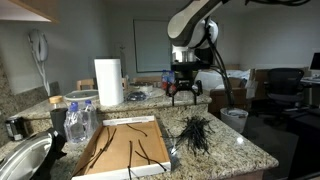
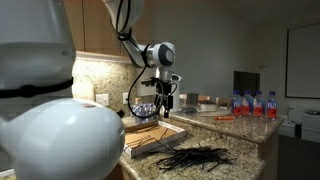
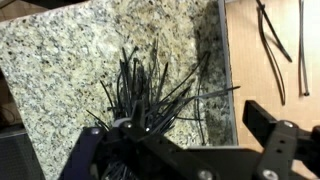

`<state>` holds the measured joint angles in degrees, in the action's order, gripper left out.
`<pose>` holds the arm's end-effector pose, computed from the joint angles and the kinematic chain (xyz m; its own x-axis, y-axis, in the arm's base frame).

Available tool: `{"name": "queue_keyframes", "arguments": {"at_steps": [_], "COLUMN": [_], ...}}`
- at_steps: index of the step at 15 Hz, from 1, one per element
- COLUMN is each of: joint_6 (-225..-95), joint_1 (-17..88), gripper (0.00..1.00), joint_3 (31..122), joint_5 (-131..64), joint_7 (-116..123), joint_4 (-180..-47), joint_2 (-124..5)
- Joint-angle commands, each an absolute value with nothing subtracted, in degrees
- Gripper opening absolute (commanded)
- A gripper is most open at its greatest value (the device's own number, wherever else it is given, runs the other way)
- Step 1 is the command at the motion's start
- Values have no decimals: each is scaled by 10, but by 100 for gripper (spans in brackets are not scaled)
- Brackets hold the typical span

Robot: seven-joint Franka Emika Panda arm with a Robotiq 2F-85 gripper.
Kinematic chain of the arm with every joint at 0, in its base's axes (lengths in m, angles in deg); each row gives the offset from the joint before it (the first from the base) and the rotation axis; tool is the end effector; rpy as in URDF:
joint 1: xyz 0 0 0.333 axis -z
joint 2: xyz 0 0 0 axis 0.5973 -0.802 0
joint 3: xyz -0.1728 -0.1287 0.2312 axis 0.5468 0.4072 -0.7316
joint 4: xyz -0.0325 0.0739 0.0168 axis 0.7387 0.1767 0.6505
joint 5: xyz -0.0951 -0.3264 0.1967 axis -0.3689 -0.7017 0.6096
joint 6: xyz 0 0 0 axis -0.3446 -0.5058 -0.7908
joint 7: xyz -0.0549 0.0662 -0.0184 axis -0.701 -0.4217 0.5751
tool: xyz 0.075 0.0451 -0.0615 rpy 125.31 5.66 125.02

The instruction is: Remove the zip ties from the box

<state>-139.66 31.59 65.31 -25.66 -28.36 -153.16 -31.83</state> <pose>0.4549 0.1061 0.4152 0.8868 -0.4451 -0.1243 -0.4456 -0.8949 0.0250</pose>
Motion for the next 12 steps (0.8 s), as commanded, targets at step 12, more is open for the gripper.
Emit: {"name": "queue_keyframes", "arguments": {"at_steps": [12], "joint_6": [-1241], "joint_1": [269], "gripper": [100], "joint_3": [581], "joint_5": [-352], "joint_7": [-228], "joint_4": [-1460], "joint_2": [-331]}}
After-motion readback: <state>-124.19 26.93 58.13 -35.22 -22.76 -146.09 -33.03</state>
